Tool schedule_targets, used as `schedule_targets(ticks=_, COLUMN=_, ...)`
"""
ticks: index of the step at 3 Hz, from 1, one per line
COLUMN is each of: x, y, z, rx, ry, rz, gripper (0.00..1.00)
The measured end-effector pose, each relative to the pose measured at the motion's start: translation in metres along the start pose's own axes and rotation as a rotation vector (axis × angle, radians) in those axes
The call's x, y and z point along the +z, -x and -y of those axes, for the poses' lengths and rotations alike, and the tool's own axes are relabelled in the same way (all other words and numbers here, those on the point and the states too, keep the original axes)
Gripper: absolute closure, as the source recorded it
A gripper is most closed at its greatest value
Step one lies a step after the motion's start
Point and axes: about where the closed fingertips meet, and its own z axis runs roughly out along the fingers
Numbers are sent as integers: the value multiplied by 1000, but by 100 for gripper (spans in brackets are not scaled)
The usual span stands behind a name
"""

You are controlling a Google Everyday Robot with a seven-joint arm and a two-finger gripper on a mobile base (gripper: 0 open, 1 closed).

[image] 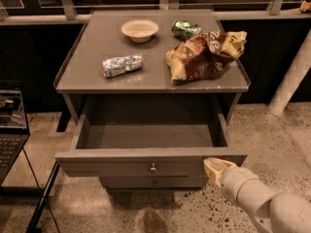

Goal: Close top drawer

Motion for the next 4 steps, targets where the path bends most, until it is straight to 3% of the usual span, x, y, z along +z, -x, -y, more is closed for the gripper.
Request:
schedule_targets(ticks=1, x=-1, y=0, z=0, rx=0, ry=-2, rz=2, gripper=100)
schedule_targets(ticks=2, x=29, y=23, z=12, rx=-22, ry=-37, rz=54, gripper=100)
schedule_targets(ticks=3, x=30, y=25, z=13, rx=-24, ry=-41, rz=59, gripper=100)
schedule_targets(ticks=4, x=58, y=55, z=27, rx=-45, ry=-86, rz=111, gripper=100)
